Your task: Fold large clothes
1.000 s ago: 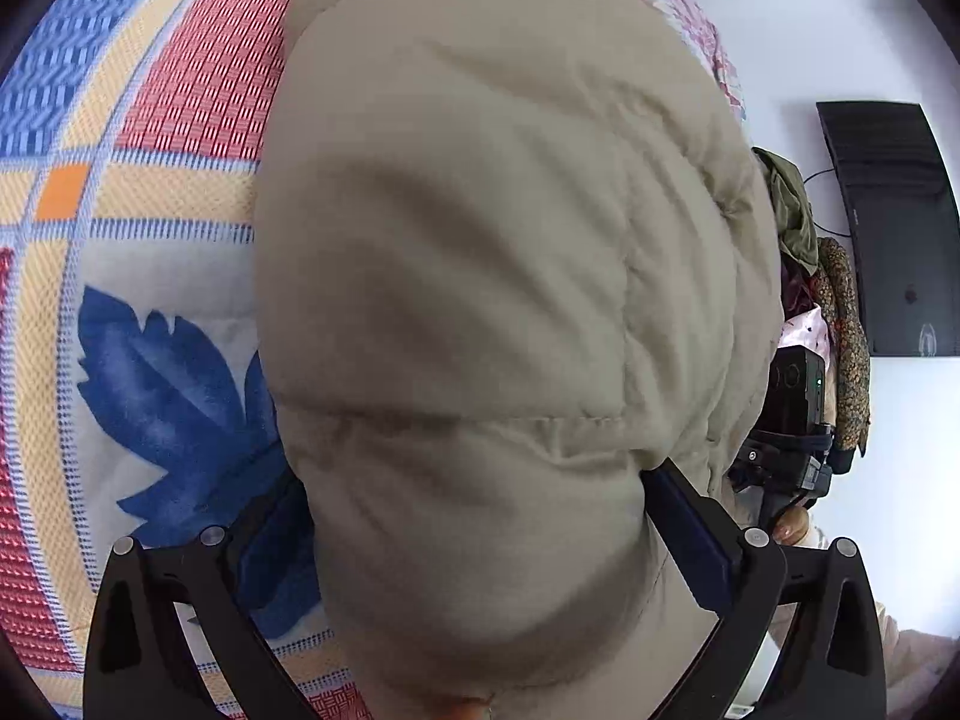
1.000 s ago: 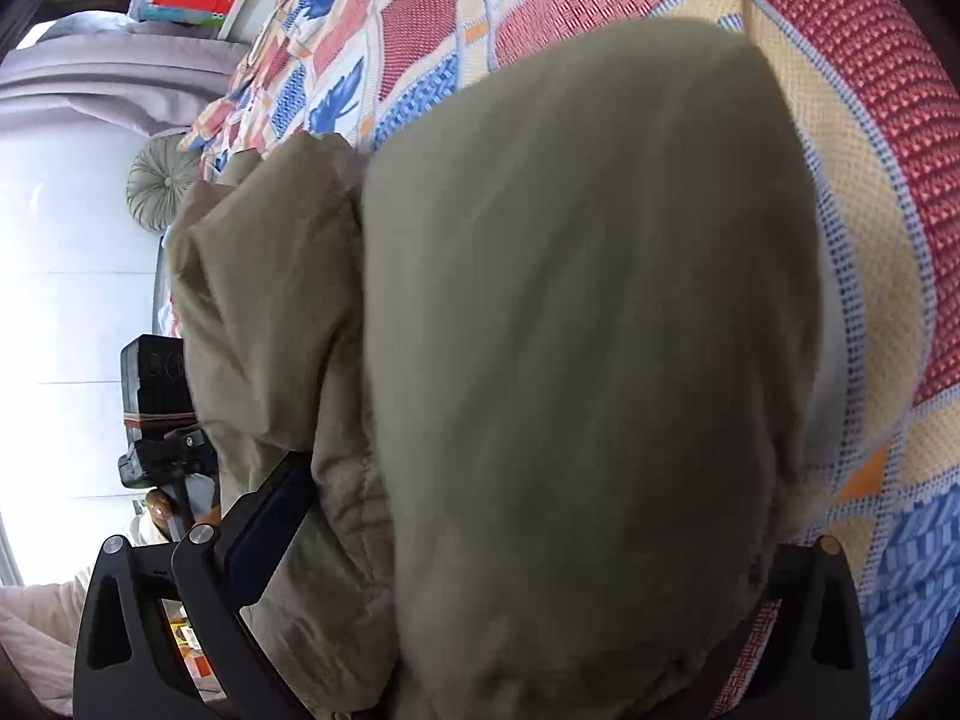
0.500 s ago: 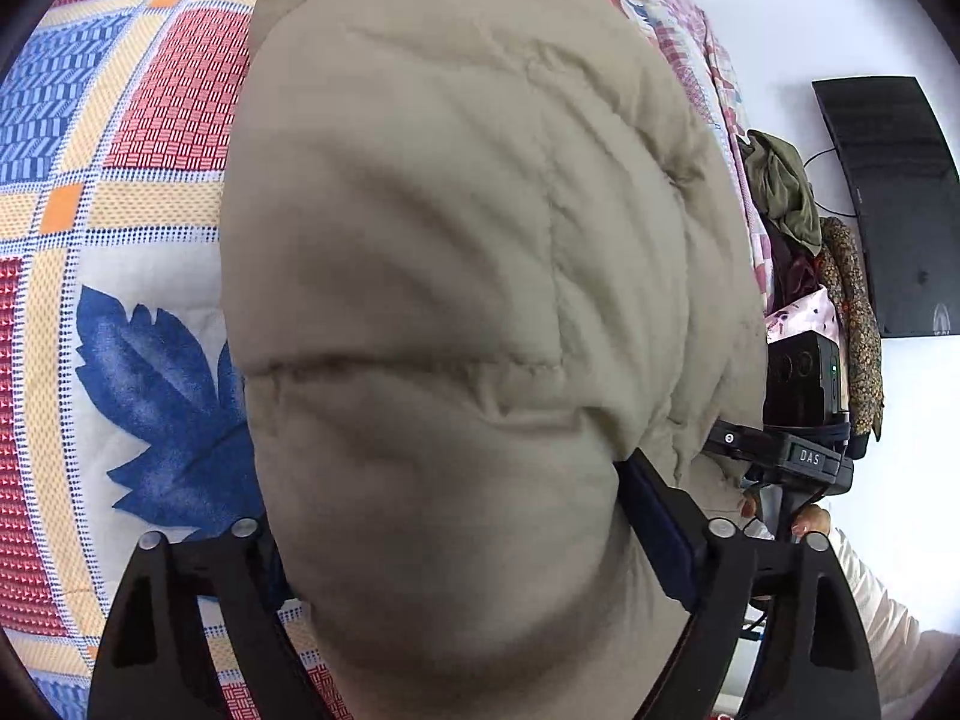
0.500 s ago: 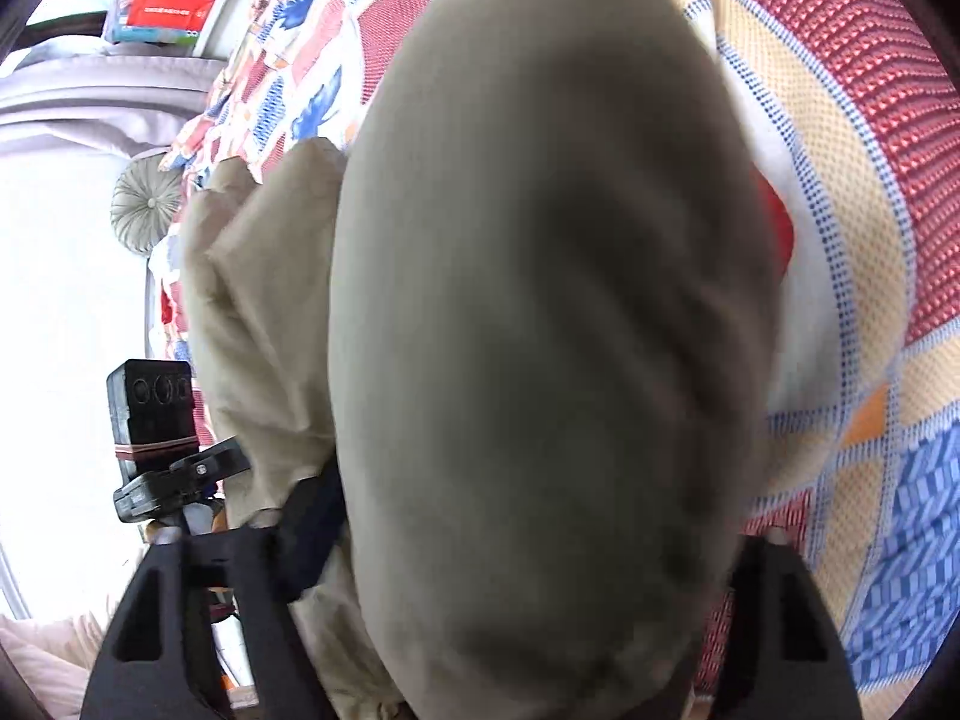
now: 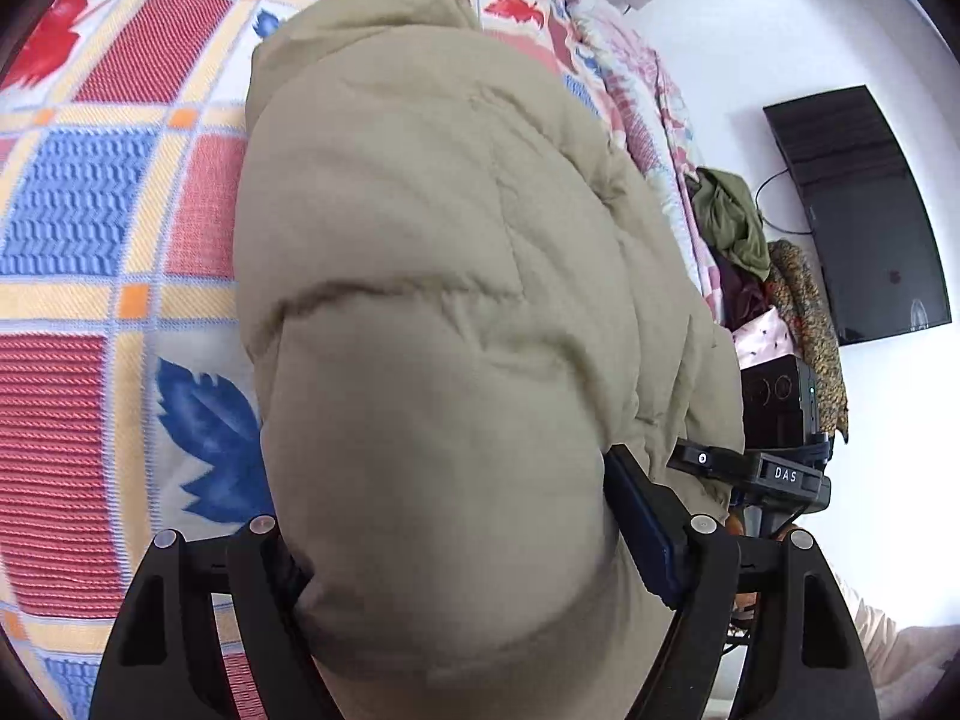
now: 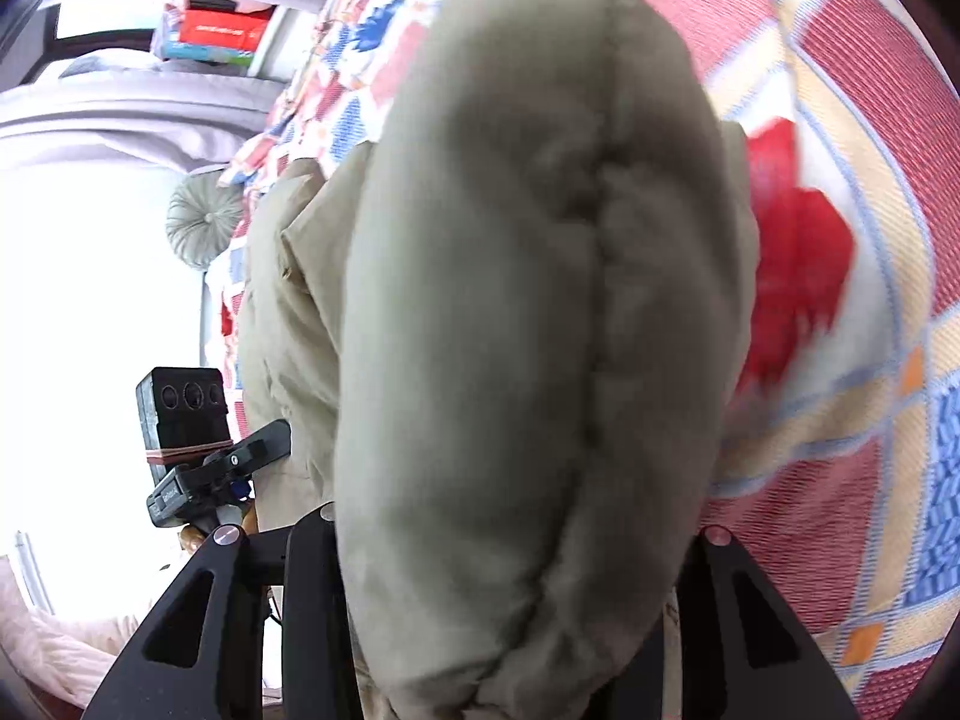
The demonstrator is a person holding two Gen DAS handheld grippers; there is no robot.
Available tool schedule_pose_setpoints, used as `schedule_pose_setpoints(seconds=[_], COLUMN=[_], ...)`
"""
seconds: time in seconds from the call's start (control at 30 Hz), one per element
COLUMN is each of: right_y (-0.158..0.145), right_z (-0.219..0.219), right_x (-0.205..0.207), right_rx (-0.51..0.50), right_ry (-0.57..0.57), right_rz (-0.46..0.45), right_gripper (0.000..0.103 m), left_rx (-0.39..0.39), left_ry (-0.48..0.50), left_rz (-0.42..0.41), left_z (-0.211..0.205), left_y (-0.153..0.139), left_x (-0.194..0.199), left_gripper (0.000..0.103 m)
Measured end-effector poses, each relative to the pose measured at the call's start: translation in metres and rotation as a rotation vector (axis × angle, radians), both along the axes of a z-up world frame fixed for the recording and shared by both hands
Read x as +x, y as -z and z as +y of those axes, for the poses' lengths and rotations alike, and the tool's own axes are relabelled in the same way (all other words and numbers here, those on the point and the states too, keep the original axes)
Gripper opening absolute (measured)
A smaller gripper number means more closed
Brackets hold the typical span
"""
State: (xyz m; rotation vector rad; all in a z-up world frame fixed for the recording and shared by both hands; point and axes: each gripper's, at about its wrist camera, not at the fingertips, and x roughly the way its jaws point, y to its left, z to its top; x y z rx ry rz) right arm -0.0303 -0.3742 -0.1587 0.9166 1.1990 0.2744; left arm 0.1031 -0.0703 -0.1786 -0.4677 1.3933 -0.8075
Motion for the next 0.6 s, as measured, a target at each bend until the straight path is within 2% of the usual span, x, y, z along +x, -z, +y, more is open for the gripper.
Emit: schedule_pose_setpoints(seconds=[0.33, 0.47, 0.6], right_y=[-0.028, -0.024, -0.009], right_z=[0.057, 0.085, 0.111], right_x=[0.064, 0.1, 0.12], right_rx=[-0.008, -0.002, 0.005], right_ry=[-0.088, -0.12, -0.144], right_rz=[-0.103, -0.129, -0.134], right_gripper=[0.044, 0.044, 0.044], left_rx=[0.009, 0.043, 0.086], left_ry=[-0.093, -0.139, -0.164], left_rz=[-0.118, -0.153, -0.169], left_z=[0.088, 0.127, 0.156], left_y=[-0.04, -0.044, -0.034], left_x=[0.054, 0.08, 0.105], left_gripper=[0.081, 0.081, 0.081])
